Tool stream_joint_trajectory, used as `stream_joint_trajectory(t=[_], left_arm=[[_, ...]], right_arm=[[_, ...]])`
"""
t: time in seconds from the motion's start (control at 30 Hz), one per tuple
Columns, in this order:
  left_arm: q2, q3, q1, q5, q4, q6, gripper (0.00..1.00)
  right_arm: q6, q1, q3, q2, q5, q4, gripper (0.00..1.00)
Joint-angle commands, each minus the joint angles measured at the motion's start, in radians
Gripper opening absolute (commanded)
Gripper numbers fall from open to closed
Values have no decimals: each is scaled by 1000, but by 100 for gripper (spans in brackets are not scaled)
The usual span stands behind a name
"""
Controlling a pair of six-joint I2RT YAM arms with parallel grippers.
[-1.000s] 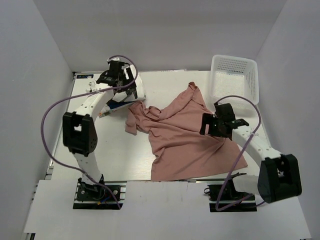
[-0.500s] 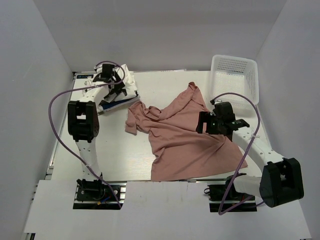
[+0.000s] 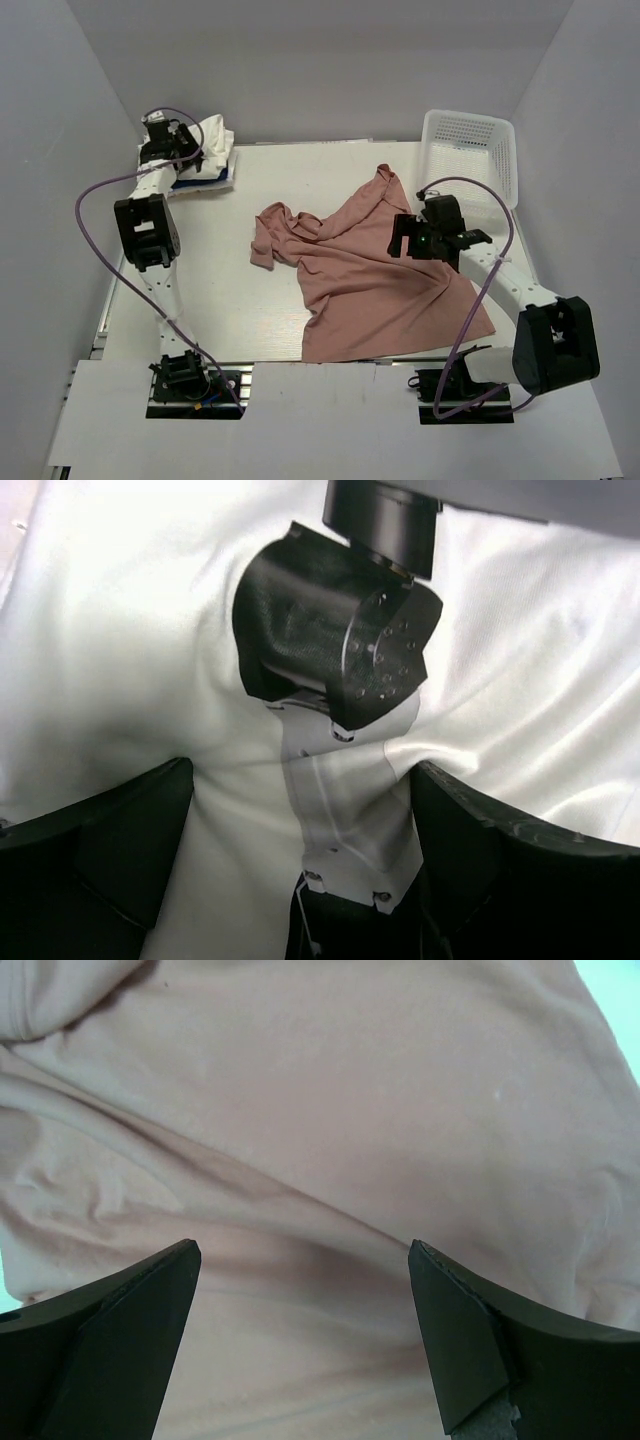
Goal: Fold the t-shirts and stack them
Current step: Put the neatly folded tshirt into the corner of the board with the left arm
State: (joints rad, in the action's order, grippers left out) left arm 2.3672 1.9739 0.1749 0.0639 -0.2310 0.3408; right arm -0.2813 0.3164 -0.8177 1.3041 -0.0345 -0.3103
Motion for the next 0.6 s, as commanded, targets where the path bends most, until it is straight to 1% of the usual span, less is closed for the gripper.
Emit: stream_joint_trajectory(t=[0.0, 0.07, 0.13, 0.23, 0.27, 0.3, 0.4, 0.43, 0.47, 0.53, 0.57], left_arm=[[96, 69, 44, -78, -11, -117, 100], [134, 155, 44, -87, -20, -166, 100], [144, 227, 44, -87, -33, -166, 100], [136, 272, 44, -122, -57, -139, 100], [121, 272, 44, -137, -57, -138, 100], [72, 272, 44, -138, -57, -123, 100], [-23, 211, 44, -127, -57, -59, 100], [-87, 179, 44, -140, -57, -33, 100], [-120, 160, 44, -141, -57, -33, 100], [-183, 110, 29, -183, -73, -22, 100], [-245, 91, 29, -193, -91, -22, 100]], right_arm=[[13, 4, -66, 27, -19, 45, 90], [28, 10, -77, 49, -27, 56, 90], [47, 10, -92, 61, -30, 53, 90], [54, 19, -110, 72, -22, 54, 90], [56, 20, -110, 69, -21, 50, 90], [56, 23, -113, 66, -7, 48, 90], [62, 29, -113, 35, 24, 31, 90], [60, 32, -98, 24, 28, 34, 90], [59, 32, -91, 20, 30, 36, 90], [31, 29, -57, -15, 68, 39, 90], [19, 29, -34, -23, 79, 43, 90]])
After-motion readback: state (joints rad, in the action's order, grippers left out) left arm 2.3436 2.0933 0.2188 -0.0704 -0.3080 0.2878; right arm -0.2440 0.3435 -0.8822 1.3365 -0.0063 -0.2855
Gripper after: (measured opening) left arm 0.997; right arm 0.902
